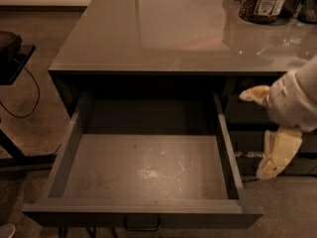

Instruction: Close top drawer

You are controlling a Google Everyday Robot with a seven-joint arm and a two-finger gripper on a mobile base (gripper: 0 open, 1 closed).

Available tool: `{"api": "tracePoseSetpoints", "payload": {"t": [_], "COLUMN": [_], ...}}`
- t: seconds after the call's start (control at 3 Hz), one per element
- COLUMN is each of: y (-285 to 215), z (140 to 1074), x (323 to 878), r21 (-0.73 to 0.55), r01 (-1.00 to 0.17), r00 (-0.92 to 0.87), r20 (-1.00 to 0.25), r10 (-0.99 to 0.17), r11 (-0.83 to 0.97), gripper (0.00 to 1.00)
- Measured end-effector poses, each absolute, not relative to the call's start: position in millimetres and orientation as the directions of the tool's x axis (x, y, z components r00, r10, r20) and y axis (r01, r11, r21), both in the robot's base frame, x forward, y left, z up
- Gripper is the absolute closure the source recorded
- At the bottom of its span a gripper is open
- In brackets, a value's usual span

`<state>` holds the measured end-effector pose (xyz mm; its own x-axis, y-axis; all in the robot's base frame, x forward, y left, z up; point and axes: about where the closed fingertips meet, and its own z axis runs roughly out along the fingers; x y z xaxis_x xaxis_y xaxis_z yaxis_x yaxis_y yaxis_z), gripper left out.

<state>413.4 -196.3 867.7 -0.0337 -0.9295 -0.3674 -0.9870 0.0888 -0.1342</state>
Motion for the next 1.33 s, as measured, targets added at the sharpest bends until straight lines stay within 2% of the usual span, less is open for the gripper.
{"api": "tracePoseSetpoints", "payload": {"t": [0.33,0.67,1.33], "y": [-197.9,-199.2,-205.5], "z": [828.0,803.6,796.3], "x": [390.3,362.7,301.1], "r21": [-0.136,-0.154,-0.206], "r01": [-0.99,-0.988,-0.973], "r00": [0.025,0.098,0.166], "r20": [-0.474,-0.499,-0.331], "r10": [-0.88,-0.861,-0.929], "r11": [0.045,-0.023,-0.101], "gripper": [0.0,0.0,0.0]}}
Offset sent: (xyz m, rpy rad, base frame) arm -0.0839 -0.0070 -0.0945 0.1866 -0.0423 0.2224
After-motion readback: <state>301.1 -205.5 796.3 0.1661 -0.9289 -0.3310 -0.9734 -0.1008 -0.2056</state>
